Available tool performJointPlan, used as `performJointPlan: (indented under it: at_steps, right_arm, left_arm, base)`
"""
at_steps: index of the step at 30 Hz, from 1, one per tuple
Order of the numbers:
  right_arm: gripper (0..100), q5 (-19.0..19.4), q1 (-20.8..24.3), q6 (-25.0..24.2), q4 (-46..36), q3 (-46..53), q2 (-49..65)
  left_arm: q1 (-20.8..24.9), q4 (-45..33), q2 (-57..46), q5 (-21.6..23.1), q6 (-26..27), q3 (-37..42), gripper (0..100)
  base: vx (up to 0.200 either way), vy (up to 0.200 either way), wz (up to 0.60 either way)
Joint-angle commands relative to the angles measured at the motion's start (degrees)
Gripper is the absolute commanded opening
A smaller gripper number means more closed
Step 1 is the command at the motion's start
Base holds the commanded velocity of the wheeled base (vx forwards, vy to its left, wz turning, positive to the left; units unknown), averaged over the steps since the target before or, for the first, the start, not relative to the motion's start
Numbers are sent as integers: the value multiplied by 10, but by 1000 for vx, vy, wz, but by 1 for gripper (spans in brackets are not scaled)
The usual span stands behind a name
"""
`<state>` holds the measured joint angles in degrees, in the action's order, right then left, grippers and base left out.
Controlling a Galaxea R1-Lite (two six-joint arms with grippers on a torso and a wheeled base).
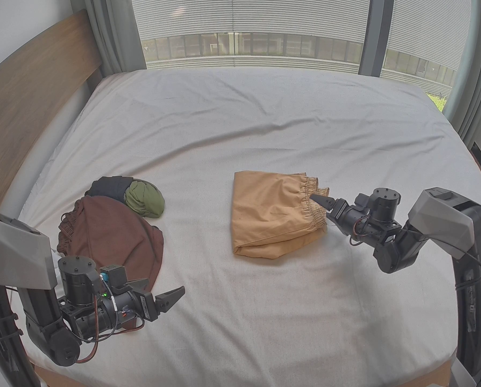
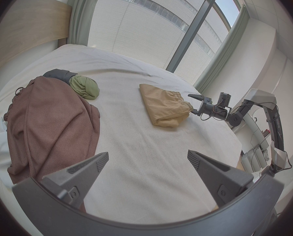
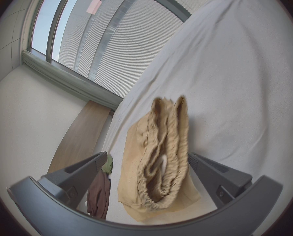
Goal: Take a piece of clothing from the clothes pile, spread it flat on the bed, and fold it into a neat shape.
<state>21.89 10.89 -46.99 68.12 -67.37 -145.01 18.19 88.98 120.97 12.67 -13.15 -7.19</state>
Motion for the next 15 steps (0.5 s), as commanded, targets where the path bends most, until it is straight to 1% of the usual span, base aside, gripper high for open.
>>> performJointPlan:
  at_steps: [1, 7, 10, 13, 15]
  right_arm:
    - [100, 1, -26, 3, 0, 31, 76]
    - [100, 1, -18, 4, -2, 43, 114]
    - [100, 1, 9, 5, -6, 37, 119]
    - [100, 1, 21, 5, -7, 26, 112]
    - [100, 1, 39, 8, -22, 0, 77]
  left_arm:
    - [3, 0, -13, -1, -1, 0, 100]
    - [3, 0, -13, -1, -1, -1, 100]
    - [2, 0, -13, -1, -1, -1, 100]
    - [2, 1, -13, -1, -1, -1, 100]
    - [2, 0, -12, -1, -1, -4, 100]
  base:
    - [0, 0, 0]
    - [0, 0, 0]
    - [0, 0, 0]
    - [0, 0, 0]
    - [0, 0, 0]
